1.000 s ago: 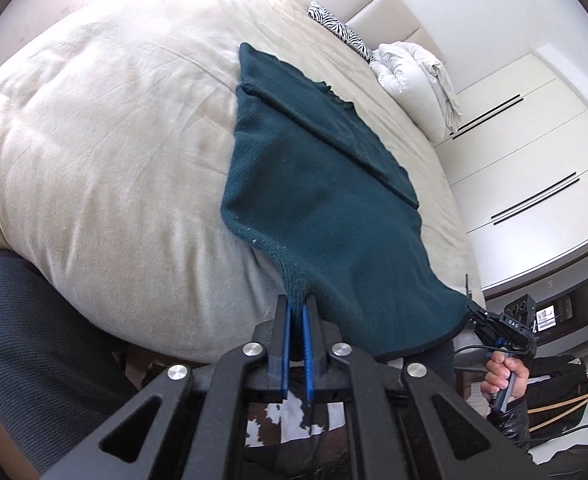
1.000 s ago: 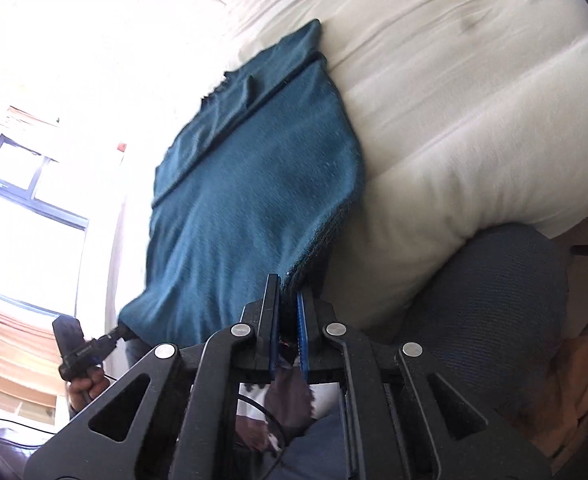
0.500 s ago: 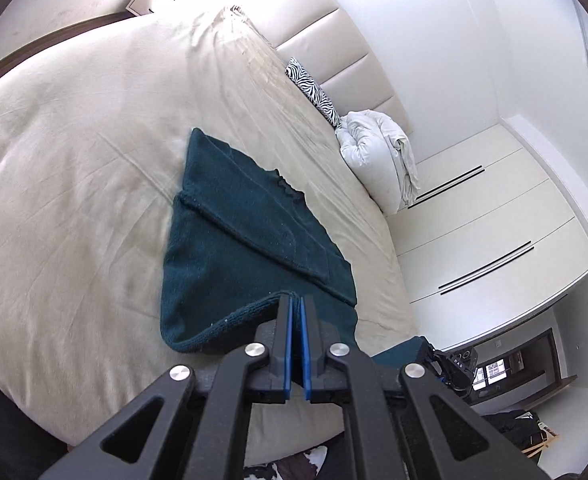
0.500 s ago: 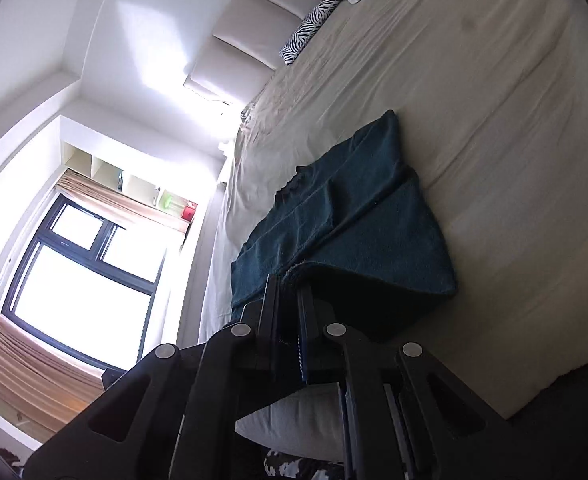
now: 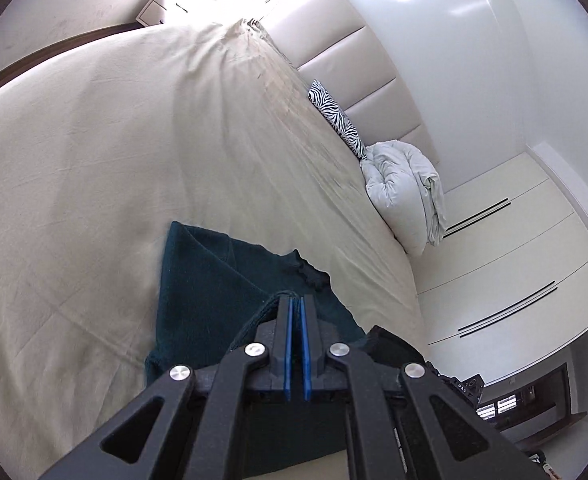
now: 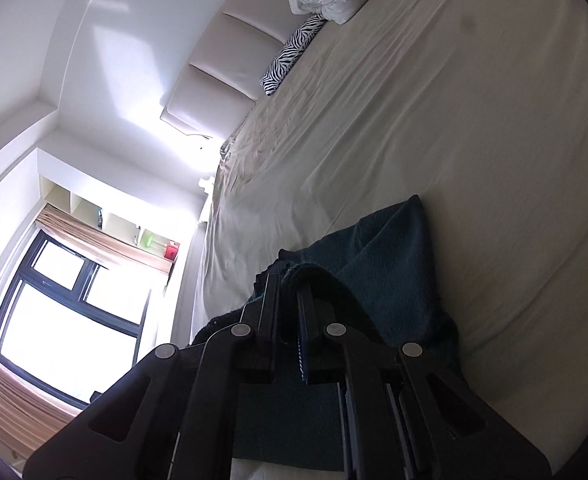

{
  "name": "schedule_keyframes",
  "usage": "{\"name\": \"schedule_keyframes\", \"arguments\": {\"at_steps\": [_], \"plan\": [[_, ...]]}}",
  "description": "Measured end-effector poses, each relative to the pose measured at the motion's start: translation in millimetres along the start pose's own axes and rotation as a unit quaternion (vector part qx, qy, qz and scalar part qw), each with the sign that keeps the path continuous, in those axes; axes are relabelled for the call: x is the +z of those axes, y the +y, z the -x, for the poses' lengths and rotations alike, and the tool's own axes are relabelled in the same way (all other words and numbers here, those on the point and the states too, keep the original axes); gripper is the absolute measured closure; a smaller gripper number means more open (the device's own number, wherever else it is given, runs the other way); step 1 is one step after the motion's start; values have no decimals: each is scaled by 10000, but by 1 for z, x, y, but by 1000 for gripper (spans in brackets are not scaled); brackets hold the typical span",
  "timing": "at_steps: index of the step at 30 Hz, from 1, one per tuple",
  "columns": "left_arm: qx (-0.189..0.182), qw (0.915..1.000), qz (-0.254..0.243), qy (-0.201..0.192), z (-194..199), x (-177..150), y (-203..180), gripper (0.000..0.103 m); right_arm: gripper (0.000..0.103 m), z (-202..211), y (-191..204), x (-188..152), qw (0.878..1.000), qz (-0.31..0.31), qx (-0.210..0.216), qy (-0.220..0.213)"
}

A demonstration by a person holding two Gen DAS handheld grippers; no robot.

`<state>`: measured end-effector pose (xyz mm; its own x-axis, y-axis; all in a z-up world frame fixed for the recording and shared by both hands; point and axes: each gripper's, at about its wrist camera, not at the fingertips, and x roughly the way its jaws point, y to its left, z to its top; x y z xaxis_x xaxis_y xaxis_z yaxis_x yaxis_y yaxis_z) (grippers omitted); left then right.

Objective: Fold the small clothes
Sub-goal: 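Lift the hem with both grippers and fold it toward the collar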

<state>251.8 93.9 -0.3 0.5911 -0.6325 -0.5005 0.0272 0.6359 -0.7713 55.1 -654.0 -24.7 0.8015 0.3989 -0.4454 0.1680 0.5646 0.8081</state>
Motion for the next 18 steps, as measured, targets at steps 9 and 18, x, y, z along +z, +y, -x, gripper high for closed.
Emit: {"name": "schedule_keyframes", "arguments": {"at_steps": [9, 18], "plan": [[607, 9979, 159, 127, -94, 39, 40, 99, 97, -124, -33, 45, 9972, -176, -712, 122], [696, 9959, 561, 151, -118, 44, 76, 53, 94, -187, -79, 46, 9913, -465, -1188, 312]]}}
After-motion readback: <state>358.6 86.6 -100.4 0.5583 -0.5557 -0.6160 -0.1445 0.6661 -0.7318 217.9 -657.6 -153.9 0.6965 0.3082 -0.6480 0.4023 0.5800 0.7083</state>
